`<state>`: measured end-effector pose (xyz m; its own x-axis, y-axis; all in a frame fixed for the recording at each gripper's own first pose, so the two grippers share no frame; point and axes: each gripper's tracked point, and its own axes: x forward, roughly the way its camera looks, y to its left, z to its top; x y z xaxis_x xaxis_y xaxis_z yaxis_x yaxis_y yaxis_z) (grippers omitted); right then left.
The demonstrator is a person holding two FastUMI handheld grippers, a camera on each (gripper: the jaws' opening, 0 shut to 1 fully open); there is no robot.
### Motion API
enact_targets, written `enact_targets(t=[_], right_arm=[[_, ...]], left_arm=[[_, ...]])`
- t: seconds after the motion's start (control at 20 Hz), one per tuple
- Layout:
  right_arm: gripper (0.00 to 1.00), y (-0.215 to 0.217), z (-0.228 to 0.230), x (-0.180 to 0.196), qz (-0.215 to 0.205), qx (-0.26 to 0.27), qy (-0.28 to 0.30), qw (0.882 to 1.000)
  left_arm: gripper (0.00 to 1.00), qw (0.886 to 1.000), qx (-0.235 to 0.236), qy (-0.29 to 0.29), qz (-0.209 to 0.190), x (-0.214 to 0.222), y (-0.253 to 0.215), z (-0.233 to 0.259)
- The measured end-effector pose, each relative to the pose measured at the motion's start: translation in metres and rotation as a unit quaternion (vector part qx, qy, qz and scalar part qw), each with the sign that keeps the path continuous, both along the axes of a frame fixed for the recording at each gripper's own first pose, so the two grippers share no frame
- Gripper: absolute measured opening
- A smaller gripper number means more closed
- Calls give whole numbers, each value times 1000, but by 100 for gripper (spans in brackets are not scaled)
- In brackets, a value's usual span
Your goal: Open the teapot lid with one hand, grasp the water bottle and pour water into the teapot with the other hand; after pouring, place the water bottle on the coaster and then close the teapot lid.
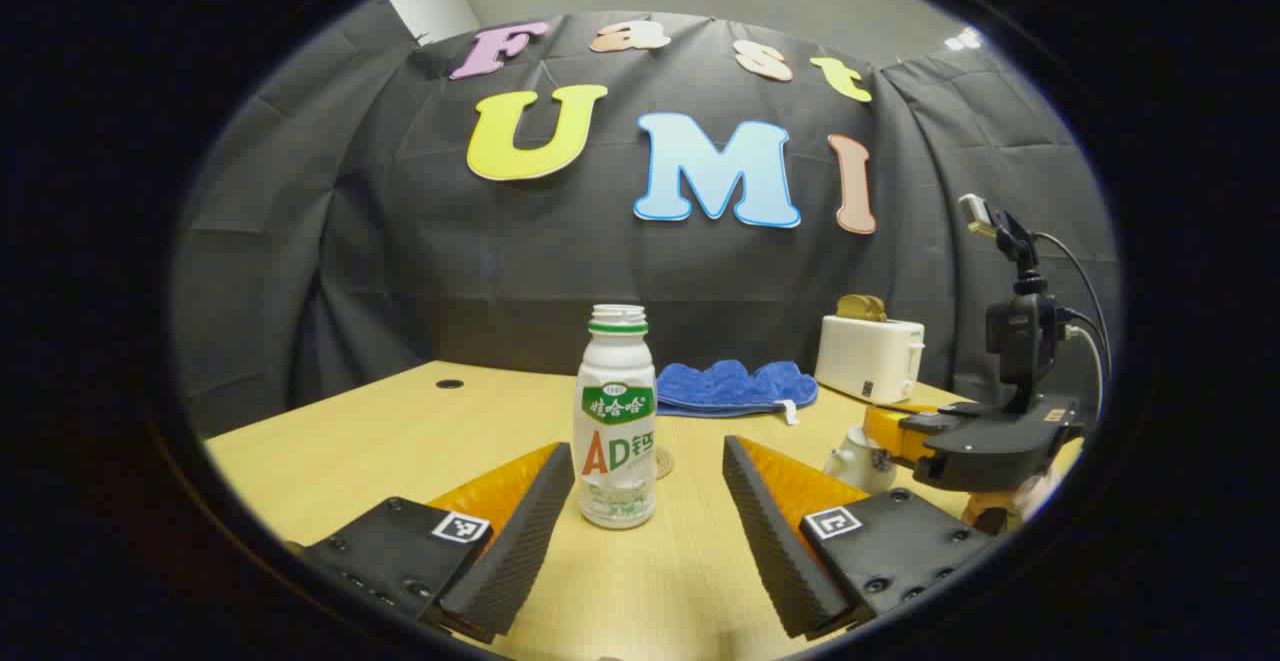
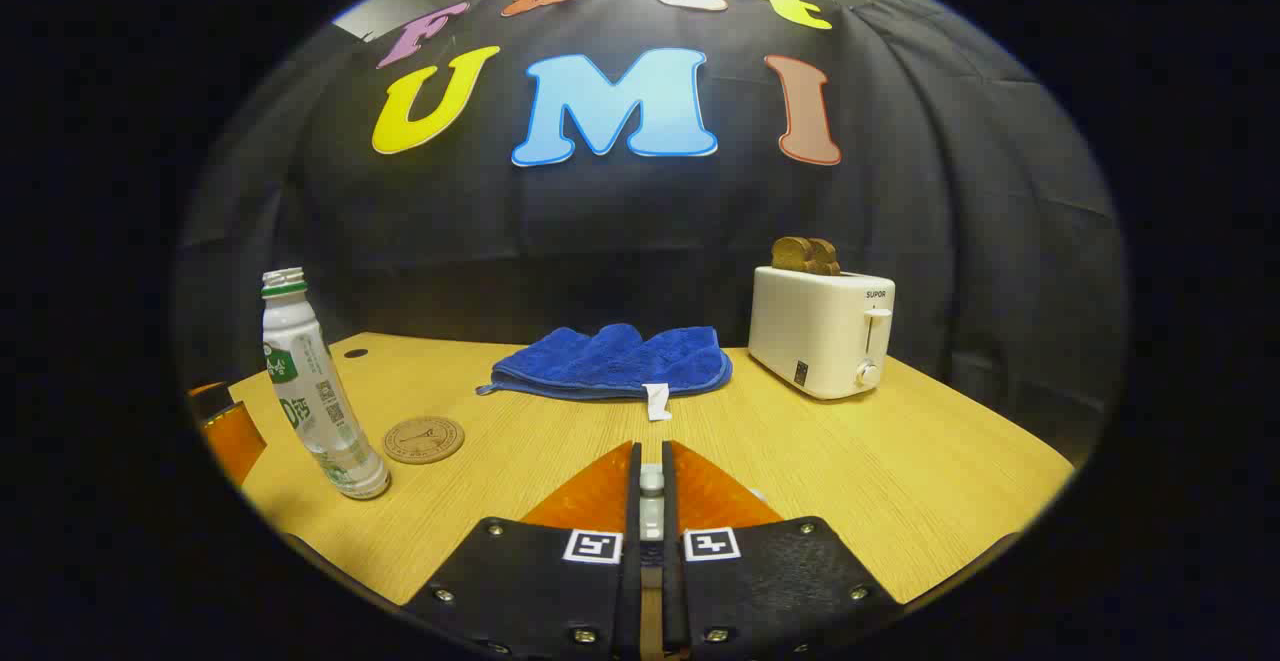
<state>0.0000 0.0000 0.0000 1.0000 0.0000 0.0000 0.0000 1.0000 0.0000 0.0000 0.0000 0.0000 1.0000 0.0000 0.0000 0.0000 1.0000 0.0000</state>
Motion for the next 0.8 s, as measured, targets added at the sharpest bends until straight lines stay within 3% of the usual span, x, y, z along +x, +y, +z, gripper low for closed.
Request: enact_targets(t=[0.8], right_arm=[[8,0,-1,1,1,4,-2,1000]], left_arm=[[100,1000,-2,12,-4,6,-1,-13]])
